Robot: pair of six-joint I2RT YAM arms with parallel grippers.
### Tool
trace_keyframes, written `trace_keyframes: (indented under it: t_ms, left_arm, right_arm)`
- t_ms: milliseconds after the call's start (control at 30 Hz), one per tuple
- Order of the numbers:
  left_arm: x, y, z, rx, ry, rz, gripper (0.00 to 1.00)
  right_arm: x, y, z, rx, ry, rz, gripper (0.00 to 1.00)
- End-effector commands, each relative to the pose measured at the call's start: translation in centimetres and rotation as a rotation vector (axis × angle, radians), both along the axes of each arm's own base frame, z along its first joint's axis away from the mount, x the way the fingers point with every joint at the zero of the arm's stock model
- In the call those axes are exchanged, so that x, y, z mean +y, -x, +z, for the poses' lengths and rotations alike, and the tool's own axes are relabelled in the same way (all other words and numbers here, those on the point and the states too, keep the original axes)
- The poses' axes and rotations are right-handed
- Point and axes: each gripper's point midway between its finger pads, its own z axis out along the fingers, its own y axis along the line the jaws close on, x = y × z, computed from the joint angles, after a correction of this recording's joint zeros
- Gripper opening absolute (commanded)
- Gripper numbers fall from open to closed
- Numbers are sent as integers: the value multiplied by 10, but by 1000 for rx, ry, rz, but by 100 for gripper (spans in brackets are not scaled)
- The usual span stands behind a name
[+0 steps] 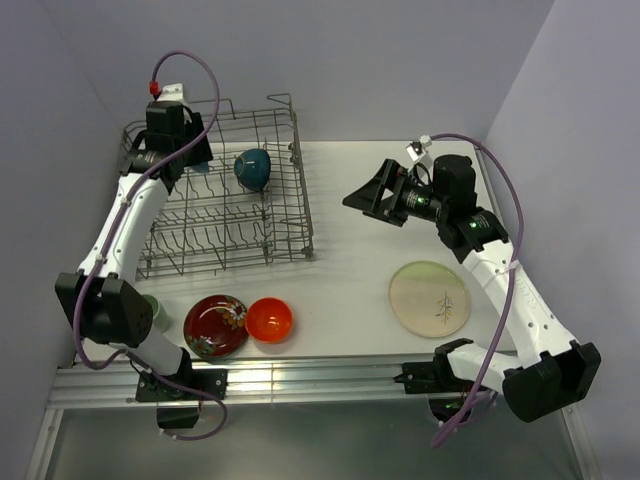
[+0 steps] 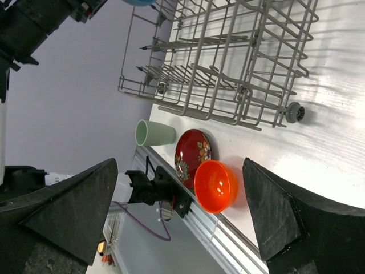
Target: Load the mixed dishes into the dish rack
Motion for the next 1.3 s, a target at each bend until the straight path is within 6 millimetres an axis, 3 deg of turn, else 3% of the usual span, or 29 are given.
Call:
trace_keyframes:
  t_ms: [0,233,467,1267]
  left_arm:
    - [2,-23,29,-105,-22,1,0]
    - [-2,-42,3,-71,-34,-37,0]
    - [8,-55,-20,-21,-39,-28,0]
    - [-2,-76,-52,51,-53,-119,0]
  right_arm:
    - [-2,-1,12,-76,-22,30,97]
    - [-9,-7,0,-56,-30,26,97]
    - [-7,-7,-5,-42,-45,46,97]
    - [-4,-7,-17,-14,-56,68,96]
